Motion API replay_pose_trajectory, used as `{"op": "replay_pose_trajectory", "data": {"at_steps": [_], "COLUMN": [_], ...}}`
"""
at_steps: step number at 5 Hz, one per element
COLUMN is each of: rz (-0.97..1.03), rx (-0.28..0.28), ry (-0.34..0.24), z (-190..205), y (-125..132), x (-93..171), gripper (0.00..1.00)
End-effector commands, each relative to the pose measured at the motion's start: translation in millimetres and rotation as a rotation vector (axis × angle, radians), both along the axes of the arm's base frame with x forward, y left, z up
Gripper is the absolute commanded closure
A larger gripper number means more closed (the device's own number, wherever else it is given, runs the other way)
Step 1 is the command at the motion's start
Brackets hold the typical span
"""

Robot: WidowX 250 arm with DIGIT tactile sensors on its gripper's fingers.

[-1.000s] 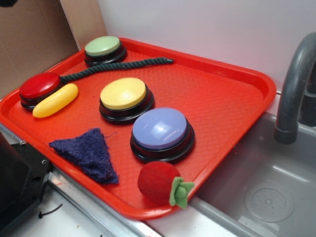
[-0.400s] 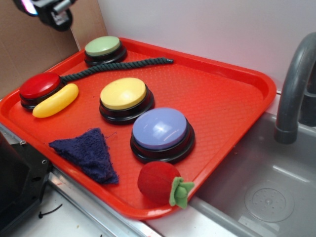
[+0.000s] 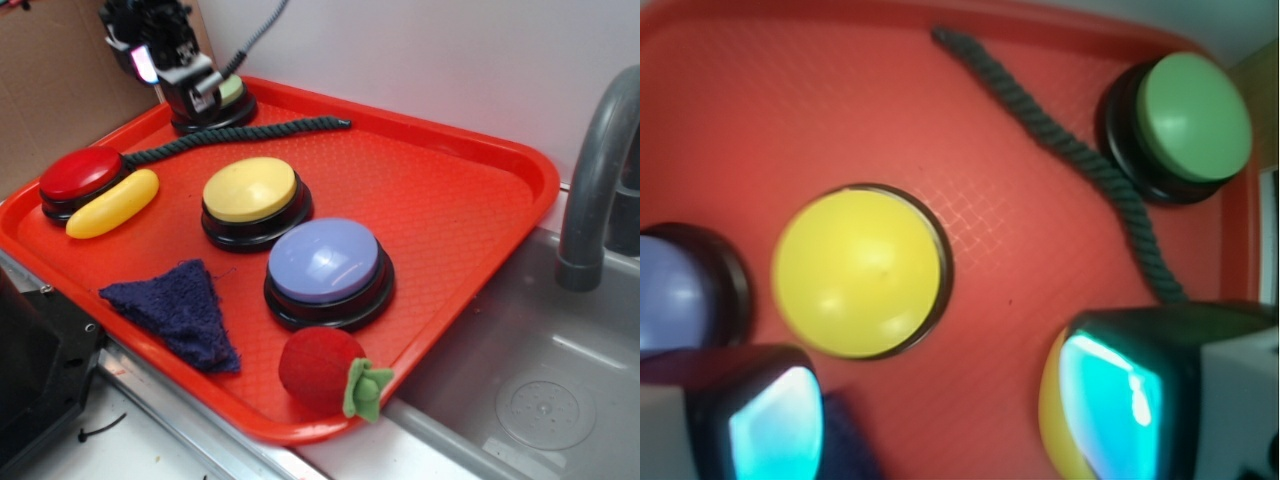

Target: Push the yellow button.

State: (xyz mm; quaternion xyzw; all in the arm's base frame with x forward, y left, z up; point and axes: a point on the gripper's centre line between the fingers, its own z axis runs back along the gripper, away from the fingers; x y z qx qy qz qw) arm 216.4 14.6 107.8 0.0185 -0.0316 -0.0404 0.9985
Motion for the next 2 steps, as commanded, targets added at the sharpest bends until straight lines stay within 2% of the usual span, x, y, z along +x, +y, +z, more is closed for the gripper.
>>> {"op": "replay_pose_trajectory", "data": {"at_steps": [1, 2], "rz": [-0.044, -0.053], "rx": [-0.013, -0.014], "ry": [-0.013, -0.005], "z": [-34.3, -45.9], "y": [-25.5, -35.0], "x": [9.4, 11.2], "gripper": [0.0, 0.0]}}
